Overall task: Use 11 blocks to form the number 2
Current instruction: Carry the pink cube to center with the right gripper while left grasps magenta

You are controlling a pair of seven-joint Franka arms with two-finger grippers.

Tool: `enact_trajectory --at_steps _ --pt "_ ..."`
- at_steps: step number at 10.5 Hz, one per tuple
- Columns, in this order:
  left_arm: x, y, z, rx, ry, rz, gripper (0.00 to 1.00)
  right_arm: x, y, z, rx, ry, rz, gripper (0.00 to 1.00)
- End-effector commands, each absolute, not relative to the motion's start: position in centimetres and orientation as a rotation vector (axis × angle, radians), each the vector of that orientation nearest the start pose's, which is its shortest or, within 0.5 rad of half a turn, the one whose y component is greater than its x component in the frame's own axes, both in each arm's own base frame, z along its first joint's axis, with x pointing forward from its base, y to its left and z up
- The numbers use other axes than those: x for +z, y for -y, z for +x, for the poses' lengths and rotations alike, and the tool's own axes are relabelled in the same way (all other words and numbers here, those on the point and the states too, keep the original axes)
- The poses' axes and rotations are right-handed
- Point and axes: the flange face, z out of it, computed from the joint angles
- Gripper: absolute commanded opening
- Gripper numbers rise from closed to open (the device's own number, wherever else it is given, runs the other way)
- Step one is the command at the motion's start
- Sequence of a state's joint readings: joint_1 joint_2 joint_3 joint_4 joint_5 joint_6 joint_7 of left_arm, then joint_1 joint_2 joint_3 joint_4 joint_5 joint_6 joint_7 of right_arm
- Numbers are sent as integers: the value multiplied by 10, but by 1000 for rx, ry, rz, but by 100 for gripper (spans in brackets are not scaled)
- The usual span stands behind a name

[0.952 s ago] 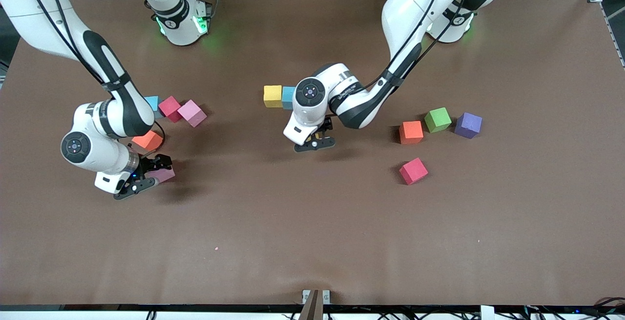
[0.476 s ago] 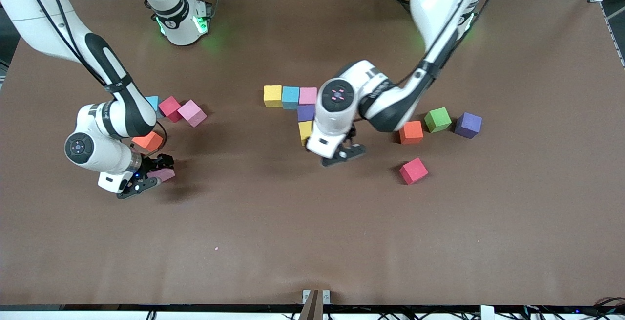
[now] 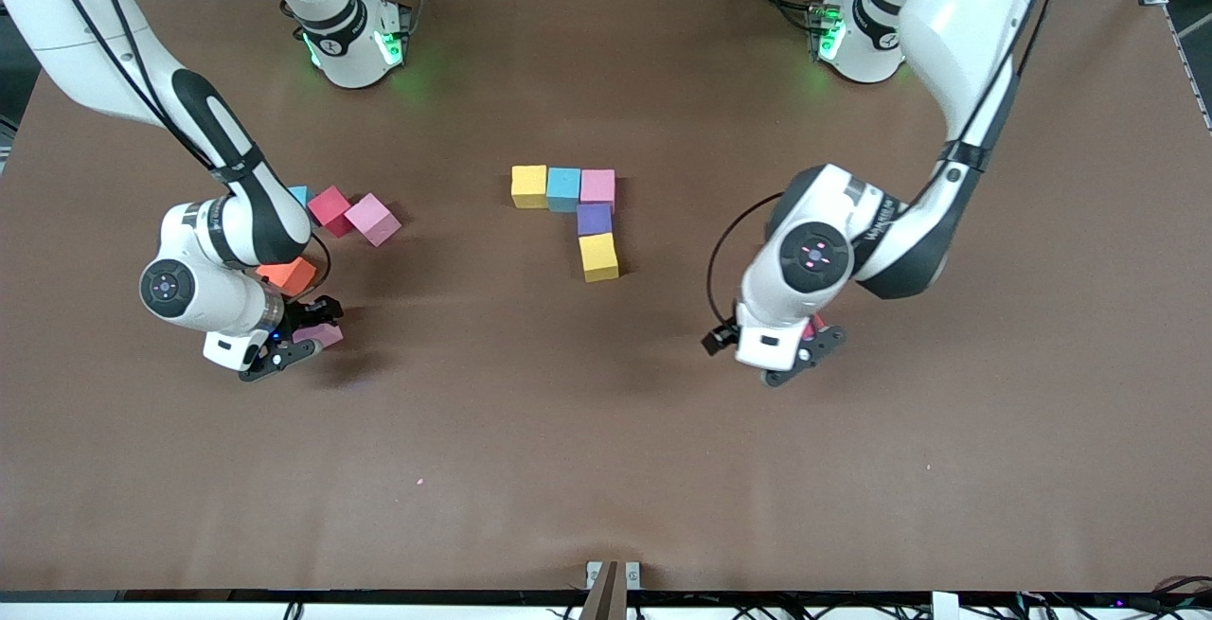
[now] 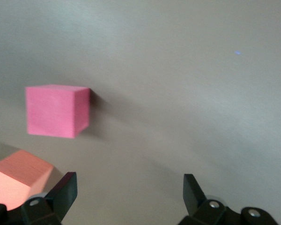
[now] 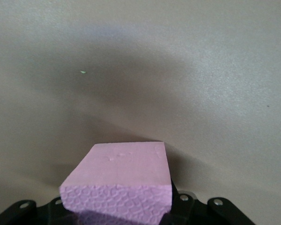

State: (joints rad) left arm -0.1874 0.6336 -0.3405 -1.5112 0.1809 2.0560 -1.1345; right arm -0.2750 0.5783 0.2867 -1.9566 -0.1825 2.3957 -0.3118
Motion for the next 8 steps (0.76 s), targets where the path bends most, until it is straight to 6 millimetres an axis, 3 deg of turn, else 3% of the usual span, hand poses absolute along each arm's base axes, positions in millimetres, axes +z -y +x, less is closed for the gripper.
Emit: enact_trajectory --at_steps 1,3,4,6,8 --pt "294 283 618 138 849 -2974 100 217 -33 609 81 884 -2980 13" --pt "280 244 629 159 907 -2946 100 254 -79 610 -6 1237 -2859 13" --pt "268 231 631 156 888 -2950 100 262 -108 607 -46 1337 -2807 20" --pt "251 210 630 123 864 -2953 100 269 -170 595 -59 1703 -2726 21" --pt "231 207 622 130 848 -2951 100 257 -234 571 -82 1863 -2618 20"
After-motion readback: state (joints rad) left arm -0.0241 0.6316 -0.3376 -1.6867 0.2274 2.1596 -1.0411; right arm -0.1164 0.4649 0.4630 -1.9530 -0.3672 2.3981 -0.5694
